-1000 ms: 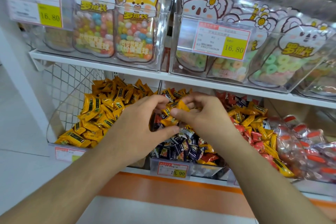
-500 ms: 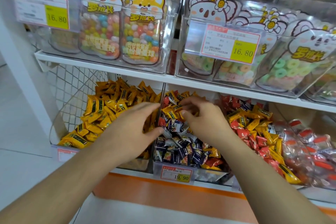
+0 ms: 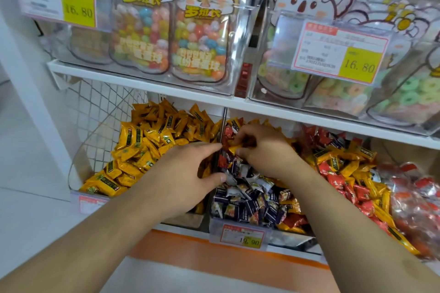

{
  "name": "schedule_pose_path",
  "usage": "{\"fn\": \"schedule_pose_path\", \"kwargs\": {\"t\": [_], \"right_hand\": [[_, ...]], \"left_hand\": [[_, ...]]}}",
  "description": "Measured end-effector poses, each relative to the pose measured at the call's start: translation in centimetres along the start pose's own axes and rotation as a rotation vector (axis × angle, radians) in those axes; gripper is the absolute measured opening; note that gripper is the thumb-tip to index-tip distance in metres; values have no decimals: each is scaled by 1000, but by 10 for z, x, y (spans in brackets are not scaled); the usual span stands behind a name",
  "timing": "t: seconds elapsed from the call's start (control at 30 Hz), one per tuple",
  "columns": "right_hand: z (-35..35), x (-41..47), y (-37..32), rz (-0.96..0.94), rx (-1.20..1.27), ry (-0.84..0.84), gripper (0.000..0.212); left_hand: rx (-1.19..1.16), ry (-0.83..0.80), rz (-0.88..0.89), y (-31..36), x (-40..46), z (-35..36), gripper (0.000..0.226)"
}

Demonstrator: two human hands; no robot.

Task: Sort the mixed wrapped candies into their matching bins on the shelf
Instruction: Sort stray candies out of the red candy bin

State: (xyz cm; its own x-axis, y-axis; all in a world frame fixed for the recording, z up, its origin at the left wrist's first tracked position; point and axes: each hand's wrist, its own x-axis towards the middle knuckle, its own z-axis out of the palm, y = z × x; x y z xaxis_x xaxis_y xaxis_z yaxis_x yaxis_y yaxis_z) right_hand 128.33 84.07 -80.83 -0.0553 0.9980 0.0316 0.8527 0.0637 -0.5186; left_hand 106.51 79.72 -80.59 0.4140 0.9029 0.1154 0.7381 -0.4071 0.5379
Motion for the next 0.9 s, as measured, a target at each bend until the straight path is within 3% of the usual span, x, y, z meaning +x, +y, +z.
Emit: {"fn": "schedule_pose_path", "kwargs": {"t": [0.13, 0.27, 0.33, 0.43, 0.5, 0.6, 0.7, 0.9], "right_hand": [[-14, -12, 2, 38, 119, 172, 14], [-27, -35, -10, 110, 428, 379, 11], [-30, -48, -21, 147, 623, 362, 8], [-25, -63, -38, 110, 906, 170, 11], [-23, -66, -43, 61, 1012, 61, 12], [-27, -63, -33, 75, 755, 165, 8], [-30, -56, -8, 106, 409, 311, 20], [-17, -38, 15, 20, 51, 193, 25]], "left_hand": [[15, 47, 27, -1, 0, 2, 66], [-14, 154, 49, 3, -2, 1, 56], [-57, 221, 55, 8, -2, -1, 56], [-89, 262, 79, 16, -7, -6, 60], [-45, 289, 86, 18, -10, -10, 44], [44, 328, 5, 12, -12, -13, 28], [87, 294, -68, -1, -10, -12, 52], [44, 182, 75, 11, -6, -3, 58]]}}
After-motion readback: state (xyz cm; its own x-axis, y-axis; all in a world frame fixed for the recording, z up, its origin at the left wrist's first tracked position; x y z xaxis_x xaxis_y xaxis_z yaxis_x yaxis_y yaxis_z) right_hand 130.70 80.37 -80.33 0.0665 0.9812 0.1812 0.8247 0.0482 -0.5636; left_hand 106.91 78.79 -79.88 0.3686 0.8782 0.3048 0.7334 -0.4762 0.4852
